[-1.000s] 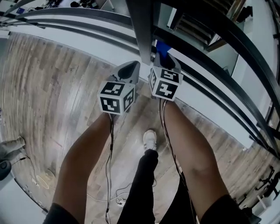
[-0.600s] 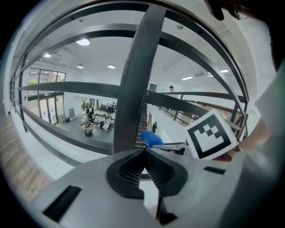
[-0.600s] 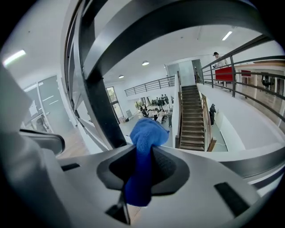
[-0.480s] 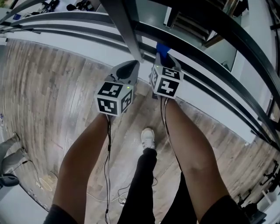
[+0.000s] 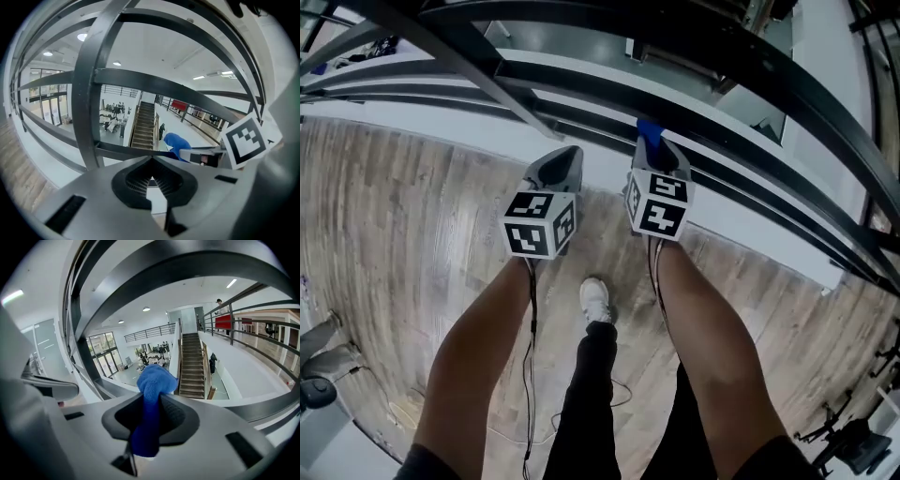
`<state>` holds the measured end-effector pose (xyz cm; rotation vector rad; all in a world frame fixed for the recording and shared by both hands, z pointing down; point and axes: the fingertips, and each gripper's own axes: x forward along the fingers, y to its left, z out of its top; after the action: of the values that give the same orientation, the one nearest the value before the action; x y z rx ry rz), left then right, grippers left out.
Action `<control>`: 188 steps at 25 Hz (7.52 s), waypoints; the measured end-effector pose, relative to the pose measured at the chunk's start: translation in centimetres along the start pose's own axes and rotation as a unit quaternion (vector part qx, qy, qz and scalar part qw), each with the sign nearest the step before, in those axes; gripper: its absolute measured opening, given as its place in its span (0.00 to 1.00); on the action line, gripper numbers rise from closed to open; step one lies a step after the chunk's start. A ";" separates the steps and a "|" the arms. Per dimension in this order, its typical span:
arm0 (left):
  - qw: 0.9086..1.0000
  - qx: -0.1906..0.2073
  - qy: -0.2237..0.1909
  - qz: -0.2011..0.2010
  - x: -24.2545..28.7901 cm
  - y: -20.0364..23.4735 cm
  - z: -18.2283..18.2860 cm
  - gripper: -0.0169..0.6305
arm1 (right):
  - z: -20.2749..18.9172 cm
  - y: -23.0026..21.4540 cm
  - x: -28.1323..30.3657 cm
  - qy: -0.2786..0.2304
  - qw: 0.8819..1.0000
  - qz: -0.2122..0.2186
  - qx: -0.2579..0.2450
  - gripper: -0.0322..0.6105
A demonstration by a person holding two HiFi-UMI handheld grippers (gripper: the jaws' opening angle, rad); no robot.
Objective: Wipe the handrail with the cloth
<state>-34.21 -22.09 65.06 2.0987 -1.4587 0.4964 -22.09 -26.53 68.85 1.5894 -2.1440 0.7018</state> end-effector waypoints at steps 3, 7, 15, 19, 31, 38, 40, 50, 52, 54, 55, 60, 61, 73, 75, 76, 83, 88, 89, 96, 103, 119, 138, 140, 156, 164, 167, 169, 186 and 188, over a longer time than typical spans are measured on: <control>1.000 0.014 0.006 -0.006 1.2 -3.8 -0.4 0.03 | -0.5 -4.0 -1.8 0.002 1.000 -0.010 0.006 0.20; 0.999 0.027 0.017 -0.030 2.6 -9.4 -1.1 0.03 | -1.2 -9.6 -4.6 0.003 0.999 -0.031 0.013 0.20; 0.997 0.023 0.036 -0.069 5.3 -20.6 -2.6 0.03 | -2.7 -20.9 -10.3 0.005 0.996 -0.074 0.047 0.20; 0.995 0.033 0.038 -0.083 6.8 -26.1 -2.9 0.03 | -3.5 -26.2 -13.0 0.009 0.995 -0.086 0.051 0.20; 0.985 0.074 0.052 -0.147 11.2 -44.1 -3.8 0.03 | -5.8 -43.0 -21.9 0.011 0.988 -0.135 0.077 0.20; 0.978 0.092 0.071 -0.173 13.9 -54.0 -5.8 0.03 | -7.7 -54.1 -27.9 0.009 0.981 -0.176 0.084 0.20; 0.976 0.097 0.073 -0.182 14.7 -57.3 -6.3 0.03 | -8.3 -57.4 -29.8 0.012 0.979 -0.184 0.085 0.20; 0.963 0.111 0.092 -0.227 17.7 -74.8 -9.9 0.03 | -11.3 -73.5 -38.2 0.020 0.974 -0.212 0.073 0.20; 0.961 0.113 0.094 -0.236 18.4 -78.1 -10.2 0.03 | -11.6 -76.3 -39.6 0.017 0.973 -0.219 0.066 0.20; 0.957 0.119 0.095 -0.248 19.1 -81.5 -10.5 0.03 | -12.2 -79.0 -40.8 0.014 0.971 -0.228 0.067 0.20; 0.954 0.123 0.096 -0.254 19.4 -83.0 -10.7 0.03 | -12.5 -80.1 -41.4 0.015 0.970 -0.232 0.068 0.20; 0.953 0.111 0.097 -0.265 20.5 -88.2 -10.7 0.03 | -13.7 -85.2 -44.4 0.023 0.963 -0.257 0.074 0.20; 0.953 0.111 0.097 -0.266 20.6 -88.9 -10.7 0.03 | -13.8 -86.0 -44.9 0.024 0.962 -0.262 0.074 0.20; 0.951 0.138 0.088 -0.263 20.7 -86.5 -12.4 0.03 | -12.5 -84.4 -45.5 -0.027 0.959 -0.280 0.032 0.20; 0.952 0.140 0.083 -0.257 20.3 -83.9 -12.8 0.03 | -12.2 -80.5 -44.4 -0.052 0.963 -0.262 0.035 0.20; 0.954 0.139 0.081 -0.254 20.0 -82.4 -13.1 0.03 | -12.4 -78.4 -43.8 -0.060 0.965 -0.253 0.039 0.20; 0.972 0.090 0.074 -0.206 17.4 -66.9 -16.7 0.03 | -15.7 -62.6 -37.7 -0.072 0.978 -0.191 0.039 0.20; 0.984 0.071 0.078 -0.144 14.4 -49.5 -19.3 0.03 | -18.2 -47.5 -28.8 -0.048 0.991 -0.121 0.025 0.20; 0.987 0.066 0.078 -0.127 13.8 -45.6 -19.5 0.03 | -18.5 -44.3 -26.7 -0.041 0.993 -0.106 0.019 0.20; 0.995 0.051 0.073 -0.046 8.9 -21.6 -17.7 0.03 | -18.3 -23.6 -13.6 -0.003 0.999 -0.032 -0.005 0.20; 0.998 0.029 0.055 0.028 5.0 0.2 -13.4 0.03 | -15.1 -6.7 -1.2 0.018 0.999 0.020 0.018 0.20; 0.995 0.048 0.062 0.057 2.0 19.3 -13.9 0.03 | -14.3 14.1 17.2 0.058 0.996 0.063 0.036 0.20; 0.994 0.041 0.078 0.068 2.8 18.6 -17.0 0.03 | -15.7 10.7 16.5 0.083 0.996 0.037 -0.023 0.20; 0.994 0.038 0.080 0.065 3.4 16.8 -17.3 0.03 | -16.2 8.6 15.3 0.079 0.996 0.032 -0.027 0.20; 0.991 0.092 0.101 -0.010 11.1 -2.5 -18.2 0.03 | -18.5 -11.9 5.9 0.072 0.997 -0.028 0.029 0.20; 0.988 0.103 0.111 -0.041 14.7 -13.3 -19.2 0.03 | -20.0 -22.5 0.6 0.069 0.995 -0.057 0.033 0.20; 0.986 0.110 0.114 -0.051 15.9 -17.4 -19.4 0.03 | -20.6 -26.8 -1.5 0.072 0.994 -0.070 0.039 0.20; 0.985 0.115 0.114 -0.056 16.7 -20.2 -19.5 0.03 | -20.9 -29.8 -3.0 0.073 0.993 -0.078 0.044 0.20; 0.970 0.163 0.136 -0.116 23.9 -45.6 -23.8 0.03 | -24.5 -55.3 -15.8 0.070 0.988 -0.131 0.051 0.20; 0.968 0.167 0.135 -0.128 24.9 -49.3 -24.2 0.03 | -24.8 -58.3 -17.3 0.072 0.988 -0.132 0.035 0.20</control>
<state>20.69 -12.21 87.95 2.3199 -0.9857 0.9364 38.85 -12.24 88.55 1.7598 -1.7828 0.7855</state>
